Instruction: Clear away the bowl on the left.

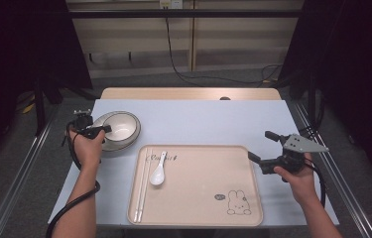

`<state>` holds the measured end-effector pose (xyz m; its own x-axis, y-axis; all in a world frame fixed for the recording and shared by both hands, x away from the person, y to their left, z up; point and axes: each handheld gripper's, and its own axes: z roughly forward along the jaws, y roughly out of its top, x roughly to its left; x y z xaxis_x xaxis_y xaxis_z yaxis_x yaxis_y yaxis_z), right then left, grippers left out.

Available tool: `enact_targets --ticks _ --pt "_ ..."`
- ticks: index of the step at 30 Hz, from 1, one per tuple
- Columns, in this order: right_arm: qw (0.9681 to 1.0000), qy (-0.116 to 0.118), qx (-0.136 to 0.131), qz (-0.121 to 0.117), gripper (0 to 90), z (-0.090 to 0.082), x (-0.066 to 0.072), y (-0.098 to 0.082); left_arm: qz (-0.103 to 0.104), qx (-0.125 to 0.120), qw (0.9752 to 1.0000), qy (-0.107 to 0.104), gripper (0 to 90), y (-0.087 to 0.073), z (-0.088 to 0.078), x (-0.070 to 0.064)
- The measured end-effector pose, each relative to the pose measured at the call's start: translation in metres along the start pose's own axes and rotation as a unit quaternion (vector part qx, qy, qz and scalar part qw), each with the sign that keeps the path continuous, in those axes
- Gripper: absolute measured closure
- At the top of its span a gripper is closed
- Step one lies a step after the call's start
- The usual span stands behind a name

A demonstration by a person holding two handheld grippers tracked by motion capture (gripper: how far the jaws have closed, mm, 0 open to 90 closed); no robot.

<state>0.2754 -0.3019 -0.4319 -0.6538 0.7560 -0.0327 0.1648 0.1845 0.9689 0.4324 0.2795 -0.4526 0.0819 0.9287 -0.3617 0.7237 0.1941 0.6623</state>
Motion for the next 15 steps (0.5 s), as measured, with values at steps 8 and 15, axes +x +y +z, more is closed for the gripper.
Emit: enact_targets --ticks 8,15 --pt "1.0000 -0.001 0.002 0.002 2.4 0.000 0.000 0.000 0.015 0.001 0.9997 -0.017 81.7 0.009 -0.015 -0.008" --pt "1.0000 -0.001 0.002 0.003 2.4 0.001 0.002 0.000 0.044 0.003 0.9980 -0.044 81.6 0.012 -0.025 -0.027"
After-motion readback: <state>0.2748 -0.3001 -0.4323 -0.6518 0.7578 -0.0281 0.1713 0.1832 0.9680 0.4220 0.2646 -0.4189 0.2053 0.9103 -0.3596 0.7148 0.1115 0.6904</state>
